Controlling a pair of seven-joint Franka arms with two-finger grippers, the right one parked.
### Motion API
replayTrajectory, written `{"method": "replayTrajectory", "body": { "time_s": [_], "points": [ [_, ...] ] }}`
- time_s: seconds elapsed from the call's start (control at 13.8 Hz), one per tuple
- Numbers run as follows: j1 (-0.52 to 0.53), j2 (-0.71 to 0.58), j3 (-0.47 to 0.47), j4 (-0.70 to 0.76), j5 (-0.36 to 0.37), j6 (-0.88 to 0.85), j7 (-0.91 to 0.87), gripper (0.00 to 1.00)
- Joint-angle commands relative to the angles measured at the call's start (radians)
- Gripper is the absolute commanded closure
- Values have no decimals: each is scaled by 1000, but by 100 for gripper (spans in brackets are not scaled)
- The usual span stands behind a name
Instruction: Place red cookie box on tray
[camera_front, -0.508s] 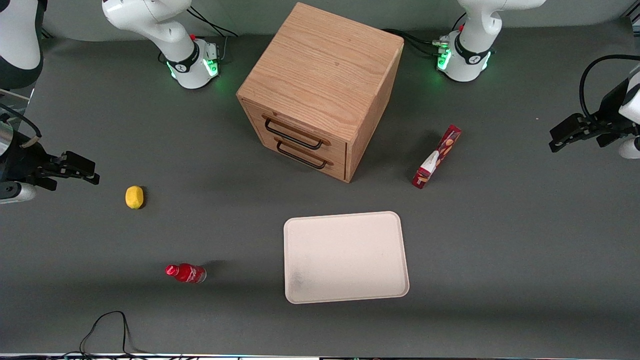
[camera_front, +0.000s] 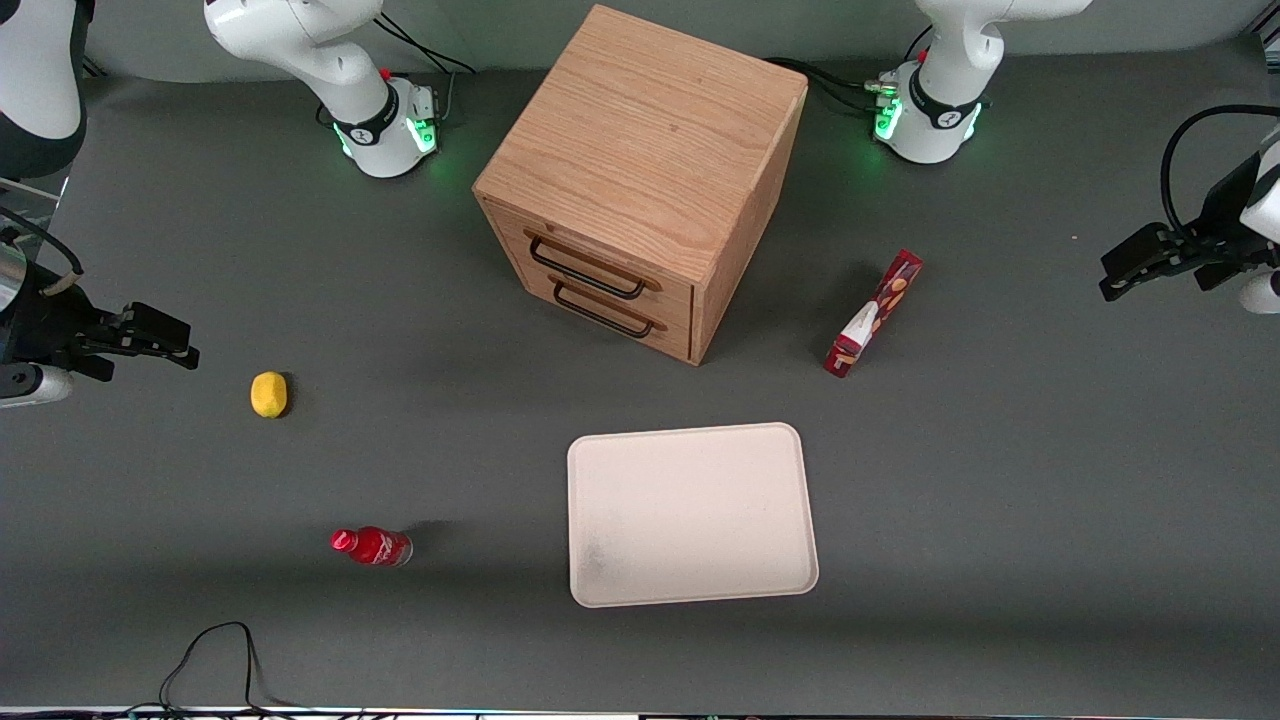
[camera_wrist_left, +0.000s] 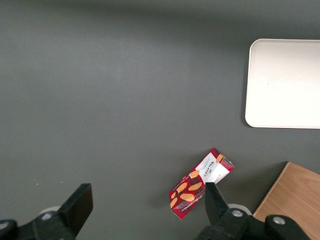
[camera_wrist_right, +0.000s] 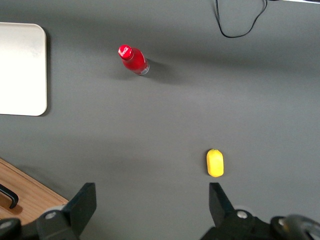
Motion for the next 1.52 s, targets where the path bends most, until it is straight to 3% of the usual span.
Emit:
{"method": "replayTrajectory", "body": {
  "time_s": [0.0, 0.65, 1.45],
  "points": [
    [-6, -20, 3, -3, -6, -38, 1, 0],
    [-17, -38, -18, -38, -31, -46, 4, 0],
    [-81, -247, -137, -318, -63, 57, 4, 0]
  ]
}}
